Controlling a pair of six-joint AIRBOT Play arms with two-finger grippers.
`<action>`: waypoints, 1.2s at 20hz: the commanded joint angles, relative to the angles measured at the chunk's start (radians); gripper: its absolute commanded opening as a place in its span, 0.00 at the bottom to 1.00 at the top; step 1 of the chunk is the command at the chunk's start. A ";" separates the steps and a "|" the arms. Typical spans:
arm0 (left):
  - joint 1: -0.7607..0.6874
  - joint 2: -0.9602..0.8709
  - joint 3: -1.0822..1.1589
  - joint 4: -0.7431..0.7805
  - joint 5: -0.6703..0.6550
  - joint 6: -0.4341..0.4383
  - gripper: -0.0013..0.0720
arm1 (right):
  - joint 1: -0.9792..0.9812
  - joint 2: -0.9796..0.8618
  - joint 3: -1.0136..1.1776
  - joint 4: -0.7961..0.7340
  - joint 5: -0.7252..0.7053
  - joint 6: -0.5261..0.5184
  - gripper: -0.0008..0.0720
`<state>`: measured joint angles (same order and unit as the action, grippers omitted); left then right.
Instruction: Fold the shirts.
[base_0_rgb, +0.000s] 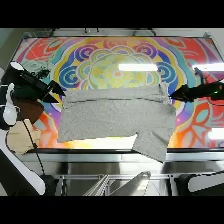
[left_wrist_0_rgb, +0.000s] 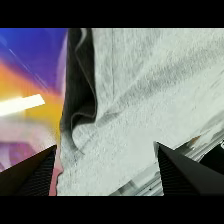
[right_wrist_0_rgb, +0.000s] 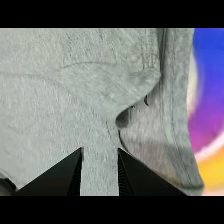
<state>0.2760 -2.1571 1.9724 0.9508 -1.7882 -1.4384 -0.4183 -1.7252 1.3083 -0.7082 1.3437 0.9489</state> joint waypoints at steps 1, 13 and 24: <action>0.058 0.117 -0.110 0.001 -0.071 -0.002 0.97 | -0.074 0.165 -0.058 -0.141 0.071 0.082 0.36; 0.266 0.640 -1.014 0.001 0.202 0.242 0.97 | -0.062 0.383 -0.728 -0.247 -0.162 0.304 0.70; 0.226 0.734 -1.284 0.027 0.456 0.260 0.96 | -0.042 0.320 -0.724 0.116 -0.177 0.064 0.04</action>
<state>0.5396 -1.4307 0.7410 0.9672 -1.4151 -1.1835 -0.4618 -1.4029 0.5835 -0.6689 1.1492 1.0569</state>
